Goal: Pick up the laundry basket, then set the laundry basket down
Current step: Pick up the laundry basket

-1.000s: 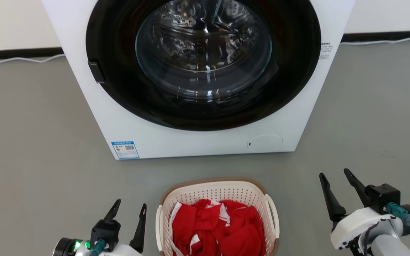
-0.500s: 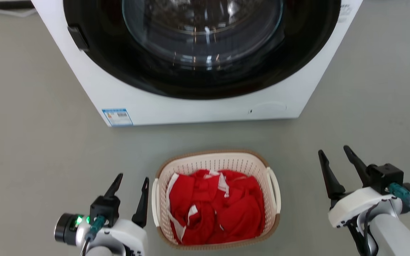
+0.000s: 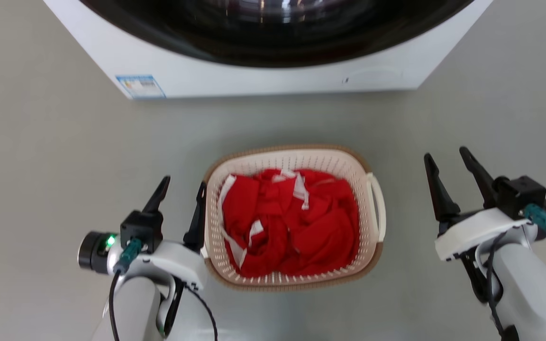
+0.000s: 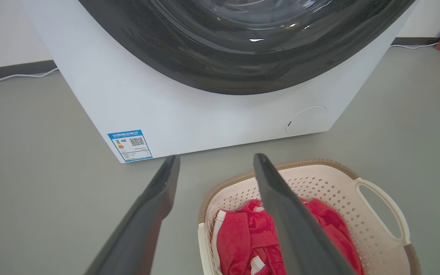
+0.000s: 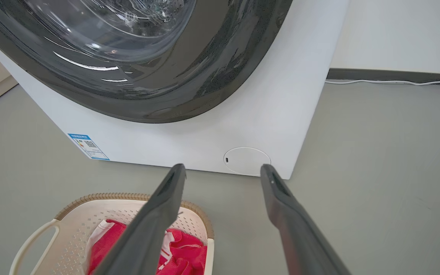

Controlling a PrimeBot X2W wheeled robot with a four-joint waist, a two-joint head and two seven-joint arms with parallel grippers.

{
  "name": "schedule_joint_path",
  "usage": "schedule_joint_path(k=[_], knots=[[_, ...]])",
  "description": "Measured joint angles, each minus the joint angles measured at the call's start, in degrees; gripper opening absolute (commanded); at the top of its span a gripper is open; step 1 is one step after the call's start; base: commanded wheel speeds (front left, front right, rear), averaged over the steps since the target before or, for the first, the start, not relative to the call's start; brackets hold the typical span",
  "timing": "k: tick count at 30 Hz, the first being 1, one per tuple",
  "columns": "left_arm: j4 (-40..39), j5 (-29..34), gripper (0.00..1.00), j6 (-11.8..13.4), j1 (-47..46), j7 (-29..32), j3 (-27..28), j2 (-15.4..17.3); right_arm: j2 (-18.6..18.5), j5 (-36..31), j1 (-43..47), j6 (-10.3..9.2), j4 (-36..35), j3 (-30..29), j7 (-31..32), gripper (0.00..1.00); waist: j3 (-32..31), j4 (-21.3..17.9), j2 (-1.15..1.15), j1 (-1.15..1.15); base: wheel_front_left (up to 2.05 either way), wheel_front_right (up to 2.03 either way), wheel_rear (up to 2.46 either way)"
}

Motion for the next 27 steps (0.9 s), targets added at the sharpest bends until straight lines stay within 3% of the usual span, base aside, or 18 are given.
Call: schedule_joint_path(k=[16, 27], knots=[[4.1, -3.9, 1.00, 1.3, -9.5, -0.2, -1.6, -0.3, 0.6, 0.0, -8.0, 0.00, 0.8, 3.3, 0.0, 1.00, 13.6, 0.4, 0.00, 0.00, 0.00, 0.00, 0.00], [14.4, -10.0, 1.00, 1.3, -17.5, -0.2, -2.5, -0.6, 2.0, 0.3, -13.1, 0.01, 6.3, 5.5, 0.0, 1.00, 20.1, -0.2, 0.00, 0.00, 0.00, 0.00, 0.00]])
